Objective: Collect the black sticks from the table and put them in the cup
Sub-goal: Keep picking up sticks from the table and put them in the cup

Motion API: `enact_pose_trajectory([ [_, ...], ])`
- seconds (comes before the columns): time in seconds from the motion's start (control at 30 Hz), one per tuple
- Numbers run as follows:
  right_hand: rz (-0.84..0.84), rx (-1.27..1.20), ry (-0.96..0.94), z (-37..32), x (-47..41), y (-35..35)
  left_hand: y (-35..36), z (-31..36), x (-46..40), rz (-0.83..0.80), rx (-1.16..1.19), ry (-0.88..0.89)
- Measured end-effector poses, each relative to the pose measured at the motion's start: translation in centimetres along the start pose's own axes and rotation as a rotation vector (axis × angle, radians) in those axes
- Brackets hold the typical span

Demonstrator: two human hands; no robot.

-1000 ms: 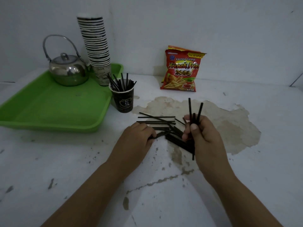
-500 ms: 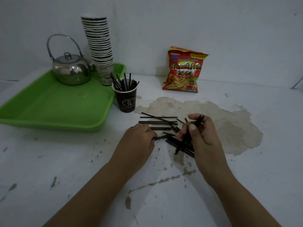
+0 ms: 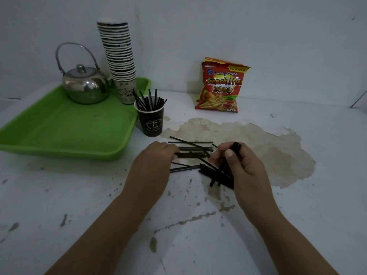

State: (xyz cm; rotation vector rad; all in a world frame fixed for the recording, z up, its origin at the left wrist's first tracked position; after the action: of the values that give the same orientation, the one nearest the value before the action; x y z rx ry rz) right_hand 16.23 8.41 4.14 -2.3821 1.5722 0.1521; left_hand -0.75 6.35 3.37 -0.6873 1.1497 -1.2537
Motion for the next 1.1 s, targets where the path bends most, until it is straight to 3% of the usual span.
enact_pose_trajectory([
  [0.2, -0.001, 0.073, 0.029, 0.1, 0.0, -0.2, -3.0, 1.3, 0.9, 0.237, 0.107, 0.055],
  [0.37, -0.011, 0.182, 0.031, -0.2, -0.1, -0.2, -4.4, 2.4, 1.4, 0.336, 0.391, 0.094],
  [0.8, 0.006, 0.338, -0.016, -1.3, 0.2, 0.0, -2.2, 3.5, 1.5, 0.301, 0.634, 0.144],
  [1.1, 0.000, 0.360, -0.039, -1.5, 0.2, 0.1, 0.1, 3.9, 1.2, 0.146, 0.666, 0.145],
])
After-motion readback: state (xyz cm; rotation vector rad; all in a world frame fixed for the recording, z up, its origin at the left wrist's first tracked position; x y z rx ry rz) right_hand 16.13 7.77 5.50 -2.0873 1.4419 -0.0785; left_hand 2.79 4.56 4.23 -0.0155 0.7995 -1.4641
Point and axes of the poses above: each hand's wrist, its own x-axis away from the middle knuckle, its own y-axis out of the palm, z = x × y, the point moved 8 cm from there along -x, towards the middle knuckle, and after that the axes turned 10 degrees about -z, right-handed, at the moved point
